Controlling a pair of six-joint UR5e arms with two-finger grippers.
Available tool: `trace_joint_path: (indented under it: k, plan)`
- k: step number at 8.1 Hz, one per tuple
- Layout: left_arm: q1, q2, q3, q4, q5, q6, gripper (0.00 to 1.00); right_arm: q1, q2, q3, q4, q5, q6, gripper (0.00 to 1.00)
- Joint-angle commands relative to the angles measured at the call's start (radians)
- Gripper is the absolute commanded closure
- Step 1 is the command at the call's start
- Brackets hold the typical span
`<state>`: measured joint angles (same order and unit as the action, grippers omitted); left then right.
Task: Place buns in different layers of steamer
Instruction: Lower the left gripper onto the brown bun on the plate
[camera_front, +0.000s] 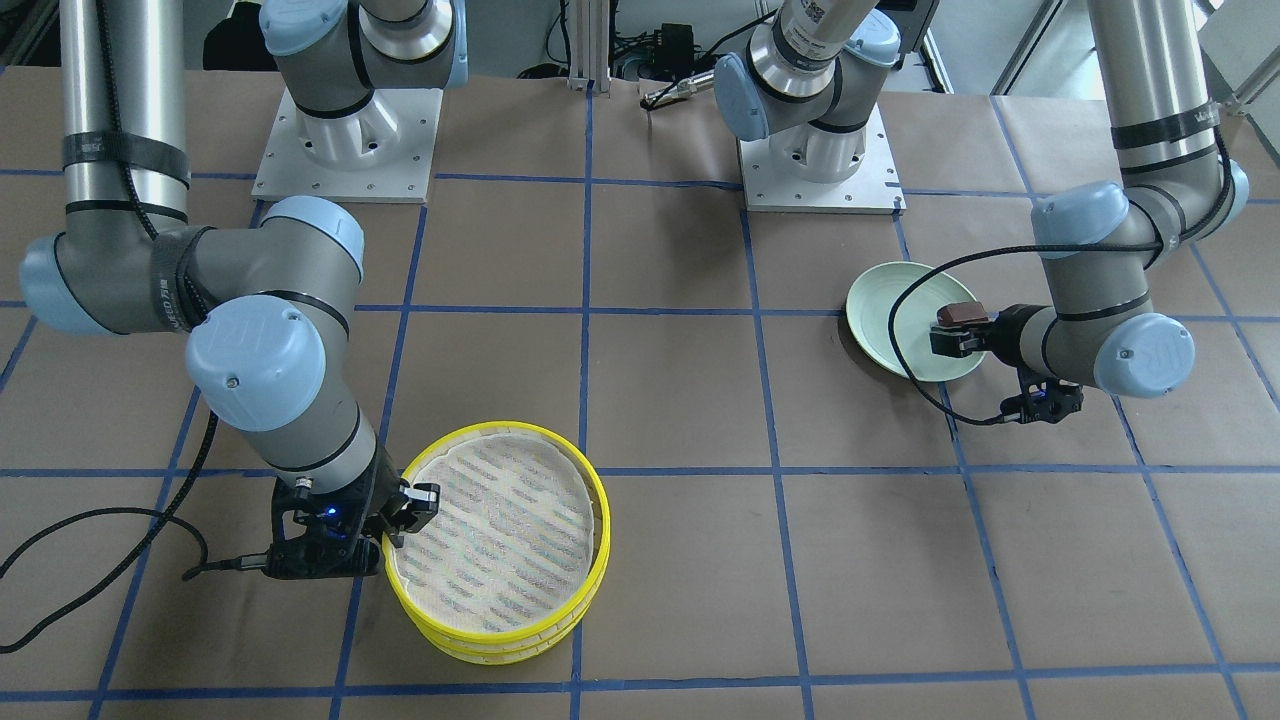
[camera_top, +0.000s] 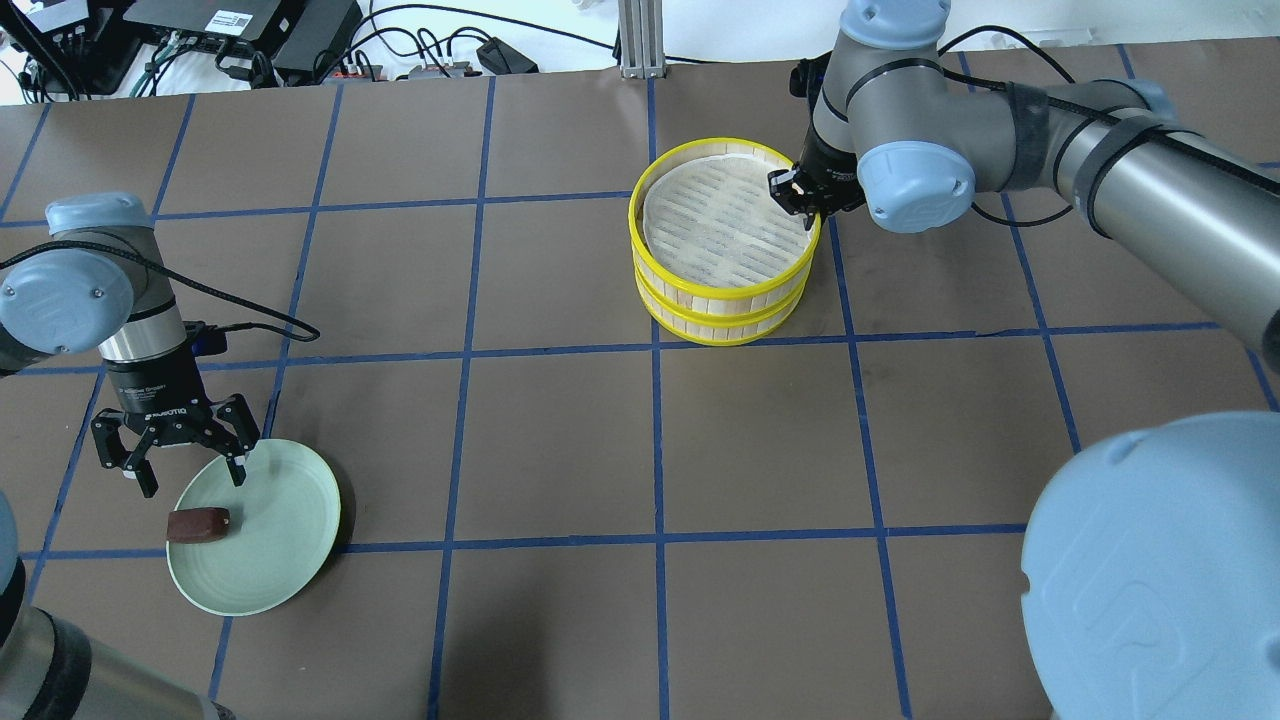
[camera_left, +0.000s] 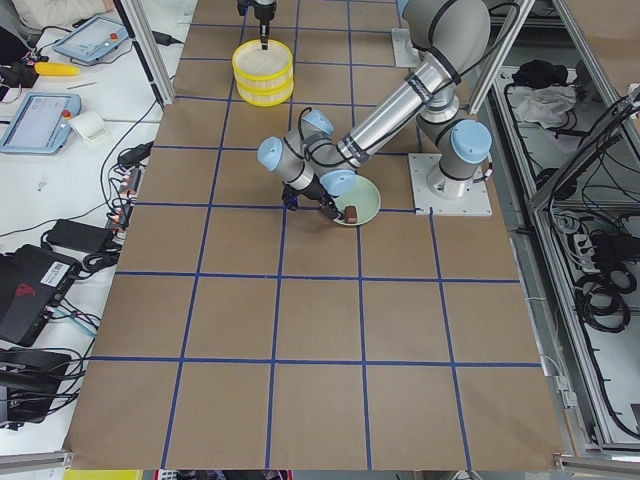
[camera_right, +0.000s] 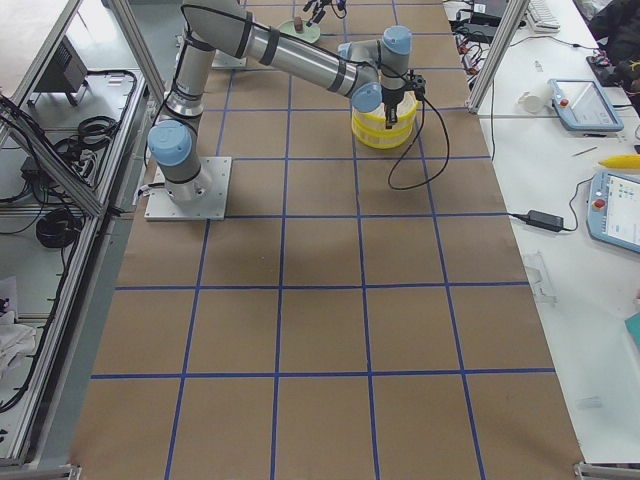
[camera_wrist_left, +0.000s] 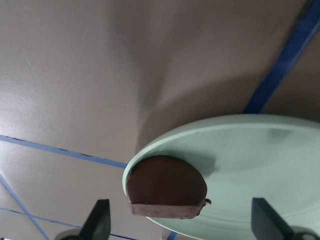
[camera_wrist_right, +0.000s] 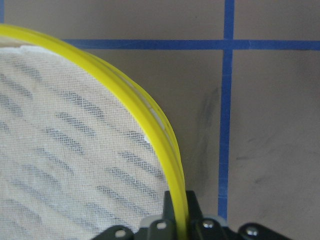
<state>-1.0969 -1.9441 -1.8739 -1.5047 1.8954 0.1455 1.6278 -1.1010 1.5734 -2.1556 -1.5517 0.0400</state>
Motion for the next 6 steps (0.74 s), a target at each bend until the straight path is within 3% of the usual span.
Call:
trace_joint_path:
  k: [1,3,4,5,6]
  plan:
    - [0.002,-0.01,-0.004,0.0,-0.001,-0.001,0.0,0.0,0.003,0.0,0.0,-0.001,0.006,1.0]
    - [0.002,-0.033,-0.008,-0.003,0.011,0.002,0.0,0.0,0.004,0.002,0.007,-0.001,0.009,1.0]
    - [0.002,-0.039,-0.01,-0.006,0.016,0.003,0.0,0.0,0.004,0.002,0.005,-0.001,0.008,0.82]
    - [0.002,-0.041,0.001,-0.006,0.069,0.002,0.0,0.0,0.006,0.003,0.005,-0.004,0.006,0.54]
    - [0.003,-0.041,-0.002,-0.006,0.102,-0.001,0.0,0.0,0.01,0.004,0.007,-0.001,0.008,0.13]
